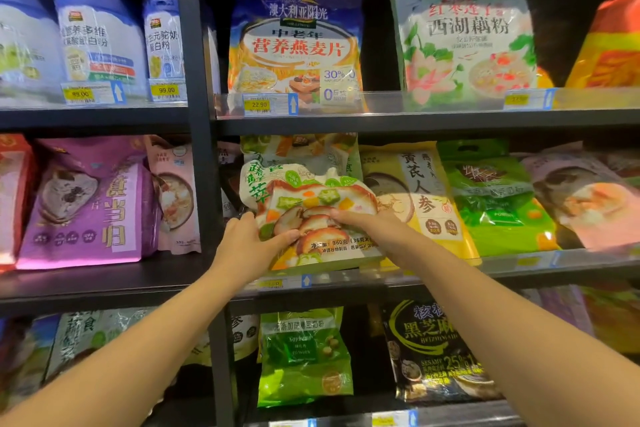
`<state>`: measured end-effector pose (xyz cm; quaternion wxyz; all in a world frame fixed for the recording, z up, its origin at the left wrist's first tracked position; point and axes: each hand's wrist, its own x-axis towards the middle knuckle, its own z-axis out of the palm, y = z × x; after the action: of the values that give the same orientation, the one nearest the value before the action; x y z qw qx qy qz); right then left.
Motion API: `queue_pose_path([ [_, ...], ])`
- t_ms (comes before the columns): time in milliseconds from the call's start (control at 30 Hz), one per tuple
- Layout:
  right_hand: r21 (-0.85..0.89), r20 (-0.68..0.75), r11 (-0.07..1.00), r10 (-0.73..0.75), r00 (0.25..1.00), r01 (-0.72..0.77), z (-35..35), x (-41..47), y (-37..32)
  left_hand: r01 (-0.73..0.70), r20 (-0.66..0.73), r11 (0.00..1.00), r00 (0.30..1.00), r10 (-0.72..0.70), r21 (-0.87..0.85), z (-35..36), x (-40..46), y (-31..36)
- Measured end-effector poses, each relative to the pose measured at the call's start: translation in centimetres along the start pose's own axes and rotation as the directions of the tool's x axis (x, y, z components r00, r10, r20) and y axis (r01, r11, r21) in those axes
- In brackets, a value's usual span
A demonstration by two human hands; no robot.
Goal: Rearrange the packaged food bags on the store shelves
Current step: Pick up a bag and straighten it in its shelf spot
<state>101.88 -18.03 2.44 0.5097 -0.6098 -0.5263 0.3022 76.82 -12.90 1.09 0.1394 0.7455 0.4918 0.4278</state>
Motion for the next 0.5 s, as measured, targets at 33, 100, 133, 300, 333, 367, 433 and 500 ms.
queue_pose_path([
  [33,0.036,0.054,0.999,0.03,0.998,-0.032,-0.1,-0.2,-0.3,-0.005,0.001,1.0,1.0,0.005,-0.028,-0.1,-0.3,0.1],
  [100,0.03,0.109,0.998,0.046,0.993,-0.05,-0.4,-0.6,-0.5,0.004,0.012,0.995,1.0,-0.002,-0.104,-0.5,-0.9,0.3],
  [133,0.0,0.1,0.999,0.04,0.994,-0.04,-0.4,-0.8,-0.5,0.032,0.024,0.989,0.999,-0.029,-0.141,-0.8,-1.1,0.4],
  [300,-0.026,0.12,0.999,-0.037,0.992,0.04,-0.4,-2.2,0.7,0.283,0.178,0.91,0.955,-0.237,-0.304,-2.1,-2.7,1.0],
  [333,-0.021,0.14,0.997,-0.064,0.988,0.068,-0.5,-2.6,0.9,0.307,0.224,0.893,0.944,-0.242,-0.329,-2.2,-3.1,1.1],
  [367,-0.015,0.16,0.995,-0.099,0.982,0.103,-0.5,-2.9,1.1,0.324,0.263,0.881,0.934,-0.241,-0.344,-2.3,-3.6,1.2],
  [433,0.012,0.192,0.988,-0.151,0.97,0.152,-0.8,-3.7,1.4,0.341,0.316,0.872,0.92,-0.232,-0.352,-2.4,-4.3,1.0],
  [500,0.027,0.215,0.985,-0.171,0.962,0.169,-0.9,-4.4,1.7,0.343,0.317,0.889,0.916,-0.245,-0.305,-2.5,-4.8,0.7],
])
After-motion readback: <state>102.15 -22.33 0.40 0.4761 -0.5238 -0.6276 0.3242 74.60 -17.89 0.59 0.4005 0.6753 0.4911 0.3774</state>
